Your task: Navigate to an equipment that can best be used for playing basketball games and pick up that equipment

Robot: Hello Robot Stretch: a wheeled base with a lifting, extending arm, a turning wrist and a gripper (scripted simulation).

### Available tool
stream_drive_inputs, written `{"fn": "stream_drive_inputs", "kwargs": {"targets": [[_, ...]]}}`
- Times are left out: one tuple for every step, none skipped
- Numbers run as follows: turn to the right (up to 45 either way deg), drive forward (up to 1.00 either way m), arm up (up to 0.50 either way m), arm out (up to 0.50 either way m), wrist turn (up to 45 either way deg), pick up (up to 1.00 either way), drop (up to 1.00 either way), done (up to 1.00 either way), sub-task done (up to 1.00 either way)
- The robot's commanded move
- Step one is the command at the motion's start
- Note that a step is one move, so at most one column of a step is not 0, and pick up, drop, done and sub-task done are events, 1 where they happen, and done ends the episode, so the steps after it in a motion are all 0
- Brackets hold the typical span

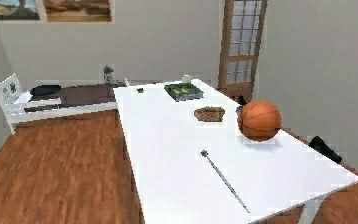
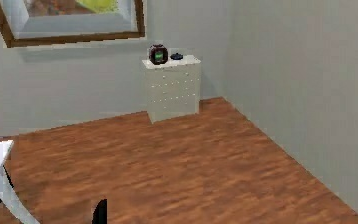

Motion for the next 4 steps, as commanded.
{"fn": "stream_drive_inputs", "kwargs": {"targets": [[0.0, 0.2, 0.0, 0.0, 0.0, 0.0, 0.0, 0.0, 0.0], [-45.0, 0.0, 0.0, 0.0, 0.0, 0.0, 0.0, 0.0, 0.0], [-15.0, 0.0, 0.0, 0.0, 0.0, 0.0, 0.0, 0.0, 0.0], [-18.0, 0.0, 0.0, 0.0, 0.0, 0.0, 0.0, 0.0, 0.0]]}}
